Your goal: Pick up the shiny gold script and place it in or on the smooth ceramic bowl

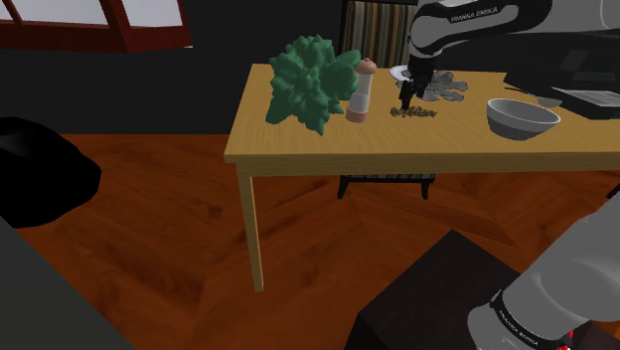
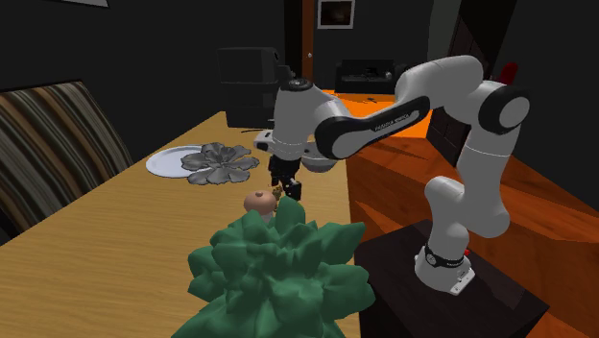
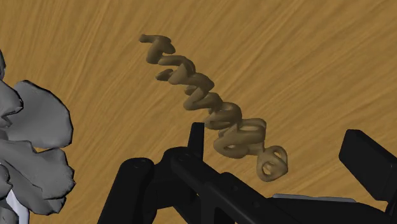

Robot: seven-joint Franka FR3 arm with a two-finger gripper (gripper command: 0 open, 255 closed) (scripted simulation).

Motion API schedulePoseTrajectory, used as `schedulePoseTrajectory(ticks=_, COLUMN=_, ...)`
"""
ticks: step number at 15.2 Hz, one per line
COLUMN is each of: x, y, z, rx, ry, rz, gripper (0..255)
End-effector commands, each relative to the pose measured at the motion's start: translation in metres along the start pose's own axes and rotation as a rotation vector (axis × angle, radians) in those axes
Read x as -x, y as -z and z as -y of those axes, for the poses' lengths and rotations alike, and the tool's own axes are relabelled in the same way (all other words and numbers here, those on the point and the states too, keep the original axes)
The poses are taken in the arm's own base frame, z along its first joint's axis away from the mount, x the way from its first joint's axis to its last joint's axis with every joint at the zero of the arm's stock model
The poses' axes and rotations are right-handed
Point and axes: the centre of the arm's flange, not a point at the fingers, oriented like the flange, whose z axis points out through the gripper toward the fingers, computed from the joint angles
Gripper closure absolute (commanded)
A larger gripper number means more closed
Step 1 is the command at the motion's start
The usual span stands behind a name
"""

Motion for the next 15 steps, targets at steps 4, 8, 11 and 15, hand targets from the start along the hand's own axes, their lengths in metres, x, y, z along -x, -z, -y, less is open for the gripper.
schedulePoseTrajectory(ticks=4, x=-0.019, y=-0.025, z=-0.014, rx=0.018, ry=0.005, rz=0.005, gripper=0)
schedulePoseTrajectory(ticks=8, x=-0.019, y=-0.046, z=-0.015, rx=0.018, ry=0.005, rz=0.005, gripper=0)
schedulePoseTrajectory(ticks=11, x=-0.019, y=-0.049, z=-0.015, rx=0.018, ry=0.005, rz=0.005, gripper=0)
schedulePoseTrajectory(ticks=15, x=-0.019, y=-0.049, z=-0.015, rx=0.018, ry=0.005, rz=0.005, gripper=0)
